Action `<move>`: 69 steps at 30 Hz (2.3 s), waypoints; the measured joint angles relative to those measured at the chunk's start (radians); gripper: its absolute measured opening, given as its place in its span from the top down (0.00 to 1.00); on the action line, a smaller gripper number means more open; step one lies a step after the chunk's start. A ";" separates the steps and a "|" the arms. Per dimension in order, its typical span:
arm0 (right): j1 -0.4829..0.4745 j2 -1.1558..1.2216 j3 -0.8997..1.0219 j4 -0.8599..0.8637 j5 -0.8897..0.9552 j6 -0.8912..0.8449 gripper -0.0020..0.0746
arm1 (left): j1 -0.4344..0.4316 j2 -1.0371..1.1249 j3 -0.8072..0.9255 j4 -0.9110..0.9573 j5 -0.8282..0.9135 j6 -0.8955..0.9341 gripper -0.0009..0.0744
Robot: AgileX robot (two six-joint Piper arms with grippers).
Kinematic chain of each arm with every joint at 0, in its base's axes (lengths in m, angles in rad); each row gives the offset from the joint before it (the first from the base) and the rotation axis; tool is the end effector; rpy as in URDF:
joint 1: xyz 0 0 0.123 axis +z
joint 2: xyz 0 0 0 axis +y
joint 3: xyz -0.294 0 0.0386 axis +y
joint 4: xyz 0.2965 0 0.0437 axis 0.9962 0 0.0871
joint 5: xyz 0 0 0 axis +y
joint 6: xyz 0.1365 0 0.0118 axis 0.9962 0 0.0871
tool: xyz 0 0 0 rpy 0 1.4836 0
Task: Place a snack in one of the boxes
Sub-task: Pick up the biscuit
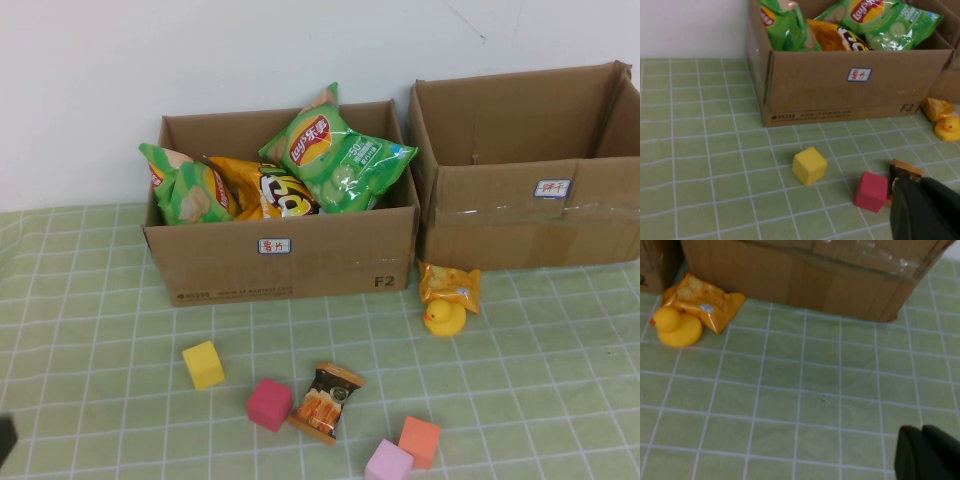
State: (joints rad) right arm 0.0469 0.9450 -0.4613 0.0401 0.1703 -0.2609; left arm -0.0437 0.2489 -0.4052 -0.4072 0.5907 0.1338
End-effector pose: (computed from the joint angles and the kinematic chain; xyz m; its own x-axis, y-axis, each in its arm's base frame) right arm 0.2571 0.0130 0.2110 -0.5116 -0.2438 -0.8239 -0.1691 0.9687 -0.1817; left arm 0.1365 -0.0363 0.2815 -0.3493 -0.1884 -0.9179 0.1837 0.9468 -0.2643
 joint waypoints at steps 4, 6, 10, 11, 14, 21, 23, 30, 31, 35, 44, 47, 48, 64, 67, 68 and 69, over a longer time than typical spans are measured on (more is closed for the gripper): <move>0.000 0.066 0.000 0.019 -0.036 0.000 0.98 | 0.000 0.214 -0.127 -0.033 0.030 0.114 0.99; 0.000 0.098 0.000 0.021 -0.052 0.000 0.98 | 0.000 0.338 -0.208 -0.042 0.086 0.185 0.99; 0.000 0.161 0.000 0.023 -0.082 0.000 0.98 | 0.000 0.607 -0.335 -0.054 0.210 0.276 0.99; 0.000 0.169 0.000 0.023 -0.082 0.000 0.98 | 0.000 0.662 -0.359 -0.065 0.219 0.289 0.99; 0.000 0.175 0.000 0.028 -0.082 0.000 0.98 | -0.040 0.785 -0.417 -0.082 0.208 0.312 0.99; 0.018 0.100 0.000 0.059 -0.020 0.005 0.98 | -0.264 0.986 -0.504 -0.096 0.147 0.342 0.99; 0.041 0.044 -0.010 0.064 0.042 -0.003 0.98 | -0.327 1.050 -0.521 -0.093 0.141 0.358 0.99; 0.081 -0.139 -0.019 0.081 0.385 -0.022 0.98 | -0.521 1.299 -0.615 0.112 0.086 0.278 0.96; 0.081 -0.159 -0.019 0.090 0.438 -0.020 0.98 | -0.536 1.324 -0.628 0.139 0.072 0.252 0.93; 0.081 -0.215 0.014 0.164 0.534 -0.015 0.98 | -0.587 1.431 -0.701 0.229 0.020 0.176 0.65; 0.081 -0.263 0.062 0.233 0.524 -0.058 0.98 | -0.601 1.664 -0.898 0.421 0.078 -0.075 0.25; 0.081 -0.264 0.062 0.234 0.502 -0.070 0.98 | -0.601 1.726 -0.944 0.464 0.093 -0.115 0.25; 0.081 -0.264 0.062 0.235 0.498 -0.074 0.98 | -0.601 1.745 -0.953 0.466 0.096 -0.121 0.25; 0.081 -0.264 0.062 0.235 0.484 -0.080 0.98 | -0.605 1.870 -0.974 0.443 0.127 -0.156 0.31; 0.081 -0.264 0.062 0.237 0.480 -0.080 0.98 | -0.607 1.870 -0.980 0.433 0.130 -0.154 0.46; 0.081 -0.264 0.062 0.237 0.480 -0.080 0.98 | -0.607 1.870 -0.984 0.432 0.135 -0.154 0.51; 0.081 -0.264 0.062 0.237 0.480 -0.080 0.98 | -0.607 1.870 -0.987 0.429 0.140 -0.154 0.53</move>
State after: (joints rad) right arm 0.1280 0.6814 -0.3989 0.2774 0.6502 -0.3410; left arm -0.6504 2.1188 -1.3917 0.0222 0.7303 -0.0203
